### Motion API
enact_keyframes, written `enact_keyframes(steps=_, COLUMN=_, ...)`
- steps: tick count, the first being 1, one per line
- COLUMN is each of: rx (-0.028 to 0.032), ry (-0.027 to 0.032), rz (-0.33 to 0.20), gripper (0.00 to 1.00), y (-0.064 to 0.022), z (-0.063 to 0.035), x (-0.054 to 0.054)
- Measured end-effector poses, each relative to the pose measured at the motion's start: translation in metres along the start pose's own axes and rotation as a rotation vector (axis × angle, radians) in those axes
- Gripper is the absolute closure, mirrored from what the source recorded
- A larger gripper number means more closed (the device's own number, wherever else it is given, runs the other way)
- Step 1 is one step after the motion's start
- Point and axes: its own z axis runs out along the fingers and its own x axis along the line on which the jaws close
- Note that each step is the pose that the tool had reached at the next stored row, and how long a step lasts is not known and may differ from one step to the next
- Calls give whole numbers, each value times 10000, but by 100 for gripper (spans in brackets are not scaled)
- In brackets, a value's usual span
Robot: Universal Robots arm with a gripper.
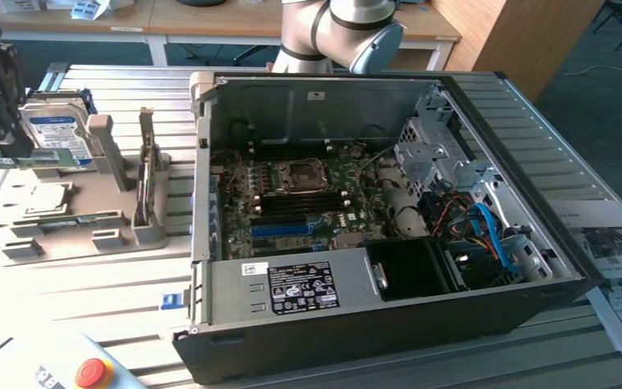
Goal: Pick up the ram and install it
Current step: 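Pick up the ram and move it above insertion slot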
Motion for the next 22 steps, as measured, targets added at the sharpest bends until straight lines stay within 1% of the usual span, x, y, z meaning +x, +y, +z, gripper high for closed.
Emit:
enact_keyframes(steps=13, rx=-1, ry=-1, rz=43, gripper=88, y=8, z=-237, x=-3)
enact_keyframes(steps=22, rx=0, ry=-2, rz=69, gripper=88, y=11, z=-353, x=-4)
